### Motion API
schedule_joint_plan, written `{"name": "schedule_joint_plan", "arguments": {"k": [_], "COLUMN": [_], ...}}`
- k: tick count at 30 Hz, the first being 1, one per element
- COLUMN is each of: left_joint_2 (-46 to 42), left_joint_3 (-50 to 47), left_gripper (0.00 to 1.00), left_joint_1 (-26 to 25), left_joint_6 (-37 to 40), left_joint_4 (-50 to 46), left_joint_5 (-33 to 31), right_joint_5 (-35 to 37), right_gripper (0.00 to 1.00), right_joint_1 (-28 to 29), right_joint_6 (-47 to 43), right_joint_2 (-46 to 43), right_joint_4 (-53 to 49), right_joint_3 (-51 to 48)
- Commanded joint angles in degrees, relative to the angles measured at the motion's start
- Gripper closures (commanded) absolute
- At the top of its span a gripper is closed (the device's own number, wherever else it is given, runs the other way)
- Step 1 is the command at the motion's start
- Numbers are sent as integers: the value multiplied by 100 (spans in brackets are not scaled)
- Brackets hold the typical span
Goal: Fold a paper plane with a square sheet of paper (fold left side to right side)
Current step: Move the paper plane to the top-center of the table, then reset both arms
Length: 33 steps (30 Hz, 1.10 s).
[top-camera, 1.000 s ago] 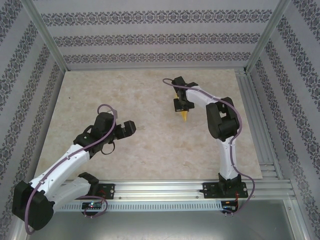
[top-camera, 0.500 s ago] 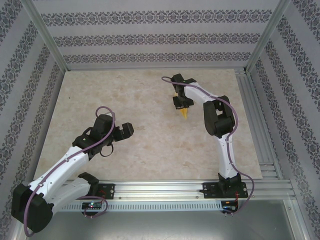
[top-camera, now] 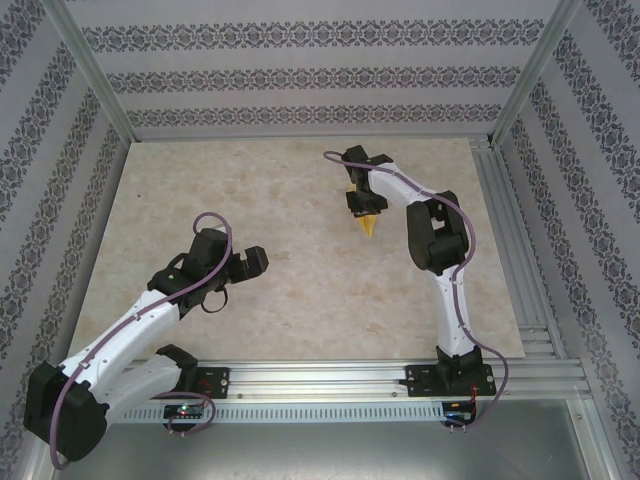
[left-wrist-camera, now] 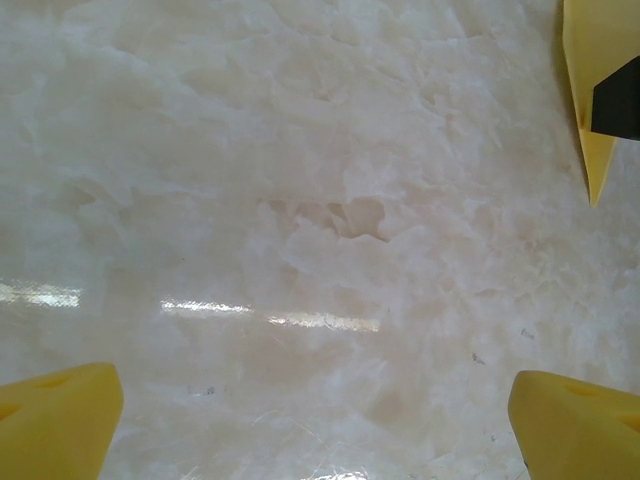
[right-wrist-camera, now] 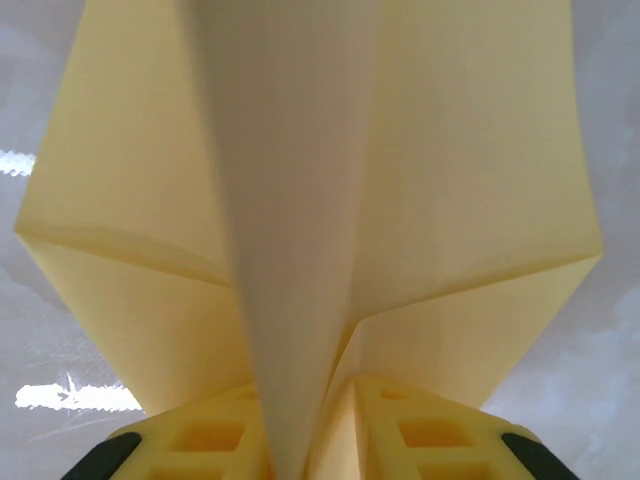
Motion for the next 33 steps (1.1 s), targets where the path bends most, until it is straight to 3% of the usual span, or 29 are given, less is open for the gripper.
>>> {"name": "schedule_joint_plan", "arguments": {"k": [1,12,22,27,32,33], "left_joint_2": [12,-13,-238,-533,-675,-667], "left_joint_3": [120,213,604,549,125,-10], "left_gripper": [0,0,0,0,0,0], "left_joint_1": [-28,-26,204,357,488,521], "left_joint_6": [135,170,409,865,1603,1826], "left_joint_4": [-153,-274,-446,56,986,1236], "left_joint_5": [-56,-147,-1826,-3107,-4277,-4471], "right_joint_5": [161,462,1232,1150,1059,1020], "right_gripper": [73,63,52,39,3,2], "right_joint_1": [89,309,160,-404,-1217,-1368], "right_joint_6": [12,60,125,-33,-138,-216], "right_joint_2": [-536,-1725,-5055,-6470,-7379,-7502], "right_joint_4": [-168,-452,771,1784,3001,3336], "right_joint_3": [1,-414,-3113,-4644,-6025,-6321]}}
